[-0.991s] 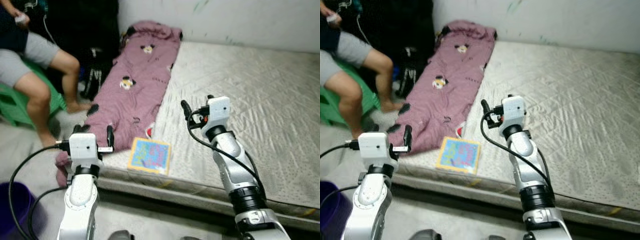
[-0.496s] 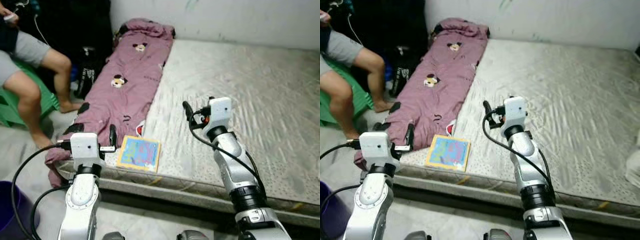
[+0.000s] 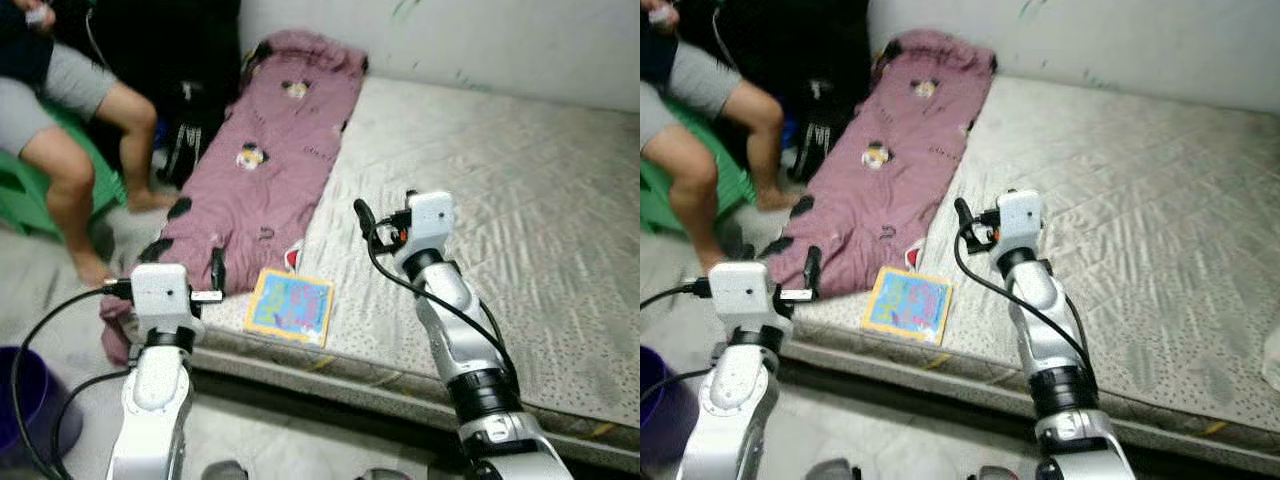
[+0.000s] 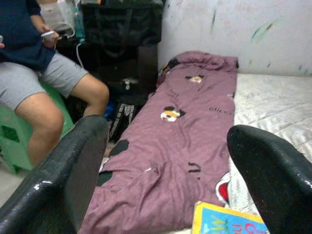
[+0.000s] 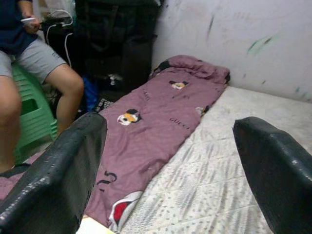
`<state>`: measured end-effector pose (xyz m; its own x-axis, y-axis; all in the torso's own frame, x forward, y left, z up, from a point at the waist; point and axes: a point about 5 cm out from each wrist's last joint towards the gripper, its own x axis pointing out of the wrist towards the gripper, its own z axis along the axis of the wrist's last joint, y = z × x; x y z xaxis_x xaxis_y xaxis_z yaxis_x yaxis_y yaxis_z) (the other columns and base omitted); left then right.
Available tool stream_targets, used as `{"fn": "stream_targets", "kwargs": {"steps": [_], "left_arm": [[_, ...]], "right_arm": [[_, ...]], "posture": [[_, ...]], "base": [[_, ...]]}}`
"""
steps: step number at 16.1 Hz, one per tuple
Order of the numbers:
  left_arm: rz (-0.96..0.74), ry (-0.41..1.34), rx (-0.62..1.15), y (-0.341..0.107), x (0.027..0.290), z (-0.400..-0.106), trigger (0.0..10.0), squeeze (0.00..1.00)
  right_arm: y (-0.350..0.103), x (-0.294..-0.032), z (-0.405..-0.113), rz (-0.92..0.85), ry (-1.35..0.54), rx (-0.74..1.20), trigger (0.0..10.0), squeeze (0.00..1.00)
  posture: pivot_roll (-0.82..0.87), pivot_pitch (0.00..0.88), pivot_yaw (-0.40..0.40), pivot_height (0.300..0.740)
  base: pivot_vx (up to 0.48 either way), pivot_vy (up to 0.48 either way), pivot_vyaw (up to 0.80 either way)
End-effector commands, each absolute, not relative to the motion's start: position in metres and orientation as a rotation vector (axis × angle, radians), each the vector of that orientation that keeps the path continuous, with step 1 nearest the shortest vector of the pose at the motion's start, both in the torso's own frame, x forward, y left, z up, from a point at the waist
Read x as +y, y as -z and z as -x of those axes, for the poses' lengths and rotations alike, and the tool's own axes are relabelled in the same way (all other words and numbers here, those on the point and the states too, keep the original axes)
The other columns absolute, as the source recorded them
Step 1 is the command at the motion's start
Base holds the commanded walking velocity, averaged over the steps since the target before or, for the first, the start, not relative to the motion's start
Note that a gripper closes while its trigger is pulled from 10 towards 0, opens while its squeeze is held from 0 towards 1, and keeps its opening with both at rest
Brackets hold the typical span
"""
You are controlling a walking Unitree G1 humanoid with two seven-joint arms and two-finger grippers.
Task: Clean up the room
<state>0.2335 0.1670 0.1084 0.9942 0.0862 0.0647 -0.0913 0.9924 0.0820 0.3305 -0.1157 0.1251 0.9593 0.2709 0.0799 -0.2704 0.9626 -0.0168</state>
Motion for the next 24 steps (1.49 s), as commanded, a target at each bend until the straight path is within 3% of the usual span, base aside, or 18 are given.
{"fn": "stream_targets", "kwargs": {"steps": [1,7,24], "left_arm": [[-0.099,-0.091,-0.066,-0.1097,0.1669,-0.2343,10.0,0.00],[-0.096,-0.100,-0.059,-0.1100,0.1665,-0.2341,10.0,0.00],[-0.084,-0.102,-0.050,-0.1088,0.1648,-0.2353,10.0,0.00]], "right_arm": [[-0.1261,-0.1195,-0.3331,0.008,-0.261,-0.080,10.0,0.00],[-0.1257,-0.1198,-0.3332,0.003,-0.257,-0.073,10.0,0.00],[-0.1242,-0.1217,-0.3331,0.020,-0.257,-0.069,10.0,0.00]], "posture": [[-0.03,0.000,-0.024,0.740],[-0.02,0.000,-0.025,0.740],[-0.03,0.000,-0.029,0.740]], "base": [[0.000,0.000,-0.52],[0.000,0.000,0.00],[0.000,-0.353,0.00]]}}
